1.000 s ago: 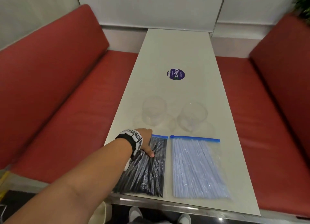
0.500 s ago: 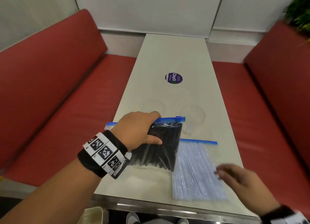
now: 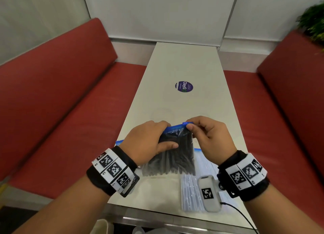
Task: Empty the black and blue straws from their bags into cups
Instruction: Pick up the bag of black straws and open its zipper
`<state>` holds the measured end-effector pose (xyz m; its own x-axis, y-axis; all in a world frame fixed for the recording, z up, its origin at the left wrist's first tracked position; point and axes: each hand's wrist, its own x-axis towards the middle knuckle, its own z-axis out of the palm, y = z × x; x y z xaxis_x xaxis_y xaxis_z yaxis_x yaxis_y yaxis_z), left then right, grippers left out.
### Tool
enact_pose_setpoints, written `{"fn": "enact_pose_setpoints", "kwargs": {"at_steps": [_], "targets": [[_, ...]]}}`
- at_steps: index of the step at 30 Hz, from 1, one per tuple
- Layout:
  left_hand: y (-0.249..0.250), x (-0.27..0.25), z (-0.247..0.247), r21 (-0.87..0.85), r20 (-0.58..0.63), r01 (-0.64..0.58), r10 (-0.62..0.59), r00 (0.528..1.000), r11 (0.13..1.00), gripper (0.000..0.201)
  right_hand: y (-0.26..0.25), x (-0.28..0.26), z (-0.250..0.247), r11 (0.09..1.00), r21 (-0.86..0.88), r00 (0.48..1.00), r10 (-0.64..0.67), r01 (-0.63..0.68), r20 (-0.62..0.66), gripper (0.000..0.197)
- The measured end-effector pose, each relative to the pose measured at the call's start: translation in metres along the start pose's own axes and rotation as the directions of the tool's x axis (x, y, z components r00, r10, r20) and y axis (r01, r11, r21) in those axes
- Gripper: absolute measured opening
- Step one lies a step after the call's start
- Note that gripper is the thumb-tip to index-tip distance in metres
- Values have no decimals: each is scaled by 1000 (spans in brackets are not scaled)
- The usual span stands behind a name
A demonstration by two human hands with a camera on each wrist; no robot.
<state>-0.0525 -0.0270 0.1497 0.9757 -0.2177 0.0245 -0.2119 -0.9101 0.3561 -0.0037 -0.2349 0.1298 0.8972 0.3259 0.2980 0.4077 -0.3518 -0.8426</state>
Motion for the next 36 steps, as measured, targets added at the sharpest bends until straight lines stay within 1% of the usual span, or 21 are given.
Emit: {"fn": "enact_pose_setpoints", "kwargs": {"at_steps": [2,3,5,7,11,14,16,19,21,23,25,27,30,31,32,33,34,35,36], "targets": [[4,0,-2,-86,-100,-46,37,994,995,48,0,6,1,1000,8,998,-4,5,-60,13],[7,0,-4,-121,-166,-84,63,984,989,45,-1,10,0,1000,12,996,-15,16,-87,13],[11,2,-5,-169,-305,-158,101,947,973,41,-6,15,-2,999,12,992,-43,45,-120,15],[14,8,-7,-196,-413,-224,127,902,955,34,-10,18,-4,996,-8,990,-89,89,-105,16],[22,17,-12,-191,-509,-304,171,844,933,19,-21,20,-3,983,-67,983,-177,173,-57,19],[24,18,-11,-153,-572,-312,173,802,938,16,-25,20,-3,967,-141,973,-222,212,-59,20],[26,18,-9,-129,-597,-310,176,782,942,16,-26,20,-3,956,-187,969,-240,226,-52,21],[29,16,-11,-111,-599,-324,197,776,940,15,-29,17,-5,949,-206,963,-258,238,-75,19],[21,12,-13,-94,-576,-310,202,792,946,14,-32,17,-11,955,-188,957,-255,227,-137,15],[4,3,-13,-74,-563,-264,179,807,962,13,-33,20,-22,970,-146,949,-226,197,-218,12],[-21,-8,-10,-49,-563,-194,134,815,980,12,-32,24,-35,976,-126,938,-207,178,-277,14],[-45,-18,-9,-61,-584,-131,71,809,990,12,-29,26,-43,980,-115,934,-189,161,-304,14],[-63,-26,-2,-154,-567,-73,-27,823,985,13,-25,28,-41,989,-60,941,-150,138,-303,13],[-65,-27,1,-233,-560,-44,-97,823,971,11,-25,29,-37,991,-39,943,-133,128,-305,15],[-66,-26,6,-415,-524,-30,-211,825,909,9,-25,30,-34,993,2,943,-108,114,-314,16],[-63,-25,8,-648,-431,-45,-318,844,760,19,-25,31,-31,993,69,942,-72,100,-327,19],[-59,-23,10,-827,-313,-71,-352,882,557,39,-27,32,-28,984,157,941,-29,86,-337,22],[-54,-21,15,-925,-208,-83,-312,927,369,58,-31,33,-26,964,256,944,17,72,-331,25],[-49,-16,21,-956,-147,-79,-231,962,283,69,-34,34,-23,938,342,950,56,55,-307,26]]}}
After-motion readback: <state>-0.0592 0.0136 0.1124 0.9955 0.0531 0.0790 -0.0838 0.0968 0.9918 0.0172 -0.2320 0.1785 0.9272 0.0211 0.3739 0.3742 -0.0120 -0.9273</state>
